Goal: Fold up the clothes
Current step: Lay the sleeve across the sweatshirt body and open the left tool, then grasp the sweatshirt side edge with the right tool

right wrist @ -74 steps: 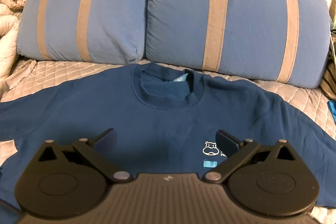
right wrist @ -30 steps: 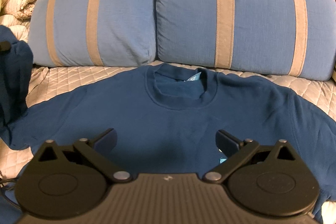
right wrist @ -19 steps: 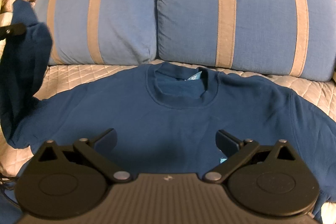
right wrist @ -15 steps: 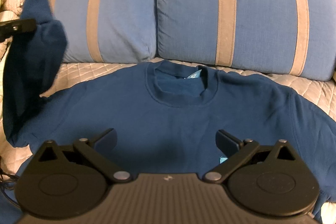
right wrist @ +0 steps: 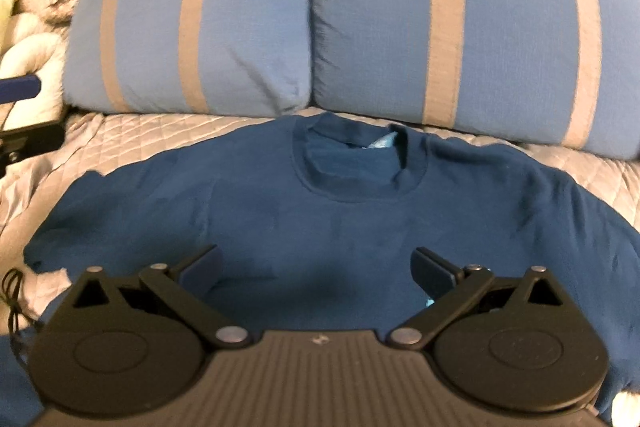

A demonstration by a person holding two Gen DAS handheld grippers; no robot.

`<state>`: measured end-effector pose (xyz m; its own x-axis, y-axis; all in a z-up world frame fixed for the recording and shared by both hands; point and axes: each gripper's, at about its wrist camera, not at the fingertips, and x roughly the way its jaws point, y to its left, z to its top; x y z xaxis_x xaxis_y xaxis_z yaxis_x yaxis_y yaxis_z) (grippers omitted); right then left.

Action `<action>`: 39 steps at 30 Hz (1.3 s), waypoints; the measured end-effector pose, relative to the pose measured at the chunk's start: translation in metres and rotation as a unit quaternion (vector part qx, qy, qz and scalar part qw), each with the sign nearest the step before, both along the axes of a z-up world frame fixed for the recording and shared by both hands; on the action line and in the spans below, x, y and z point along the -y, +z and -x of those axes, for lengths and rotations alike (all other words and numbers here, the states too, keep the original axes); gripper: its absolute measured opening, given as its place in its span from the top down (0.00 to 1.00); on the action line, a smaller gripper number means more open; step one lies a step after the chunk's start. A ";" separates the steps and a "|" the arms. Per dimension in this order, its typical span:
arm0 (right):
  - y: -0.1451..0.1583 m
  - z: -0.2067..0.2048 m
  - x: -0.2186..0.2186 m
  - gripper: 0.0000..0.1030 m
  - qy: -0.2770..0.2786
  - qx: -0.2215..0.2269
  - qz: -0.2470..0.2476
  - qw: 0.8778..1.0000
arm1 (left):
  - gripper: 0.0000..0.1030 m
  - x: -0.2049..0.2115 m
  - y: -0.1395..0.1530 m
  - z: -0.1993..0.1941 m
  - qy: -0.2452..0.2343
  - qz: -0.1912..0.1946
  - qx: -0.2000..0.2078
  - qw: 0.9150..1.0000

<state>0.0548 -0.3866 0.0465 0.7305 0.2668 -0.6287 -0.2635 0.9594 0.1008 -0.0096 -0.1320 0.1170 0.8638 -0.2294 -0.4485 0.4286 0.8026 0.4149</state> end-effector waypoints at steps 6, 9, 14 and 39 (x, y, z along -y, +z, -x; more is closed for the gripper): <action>0.003 0.013 -0.024 0.00 0.070 0.034 0.037 0.996 | 0.31 -0.047 -0.019 0.013 0.044 -0.025 -0.019 0.999; 0.002 0.021 -0.036 0.03 0.115 0.050 0.059 0.990 | 0.31 -0.061 -0.031 0.015 0.057 -0.029 -0.032 0.997; 0.002 0.031 -0.051 0.11 0.170 0.066 0.080 0.980 | 0.31 -0.071 -0.041 0.020 0.055 -0.043 -0.031 0.997; -0.039 0.019 -0.128 0.43 0.420 0.151 0.365 0.817 | 0.31 -0.084 -0.051 0.045 0.071 -0.037 0.004 0.997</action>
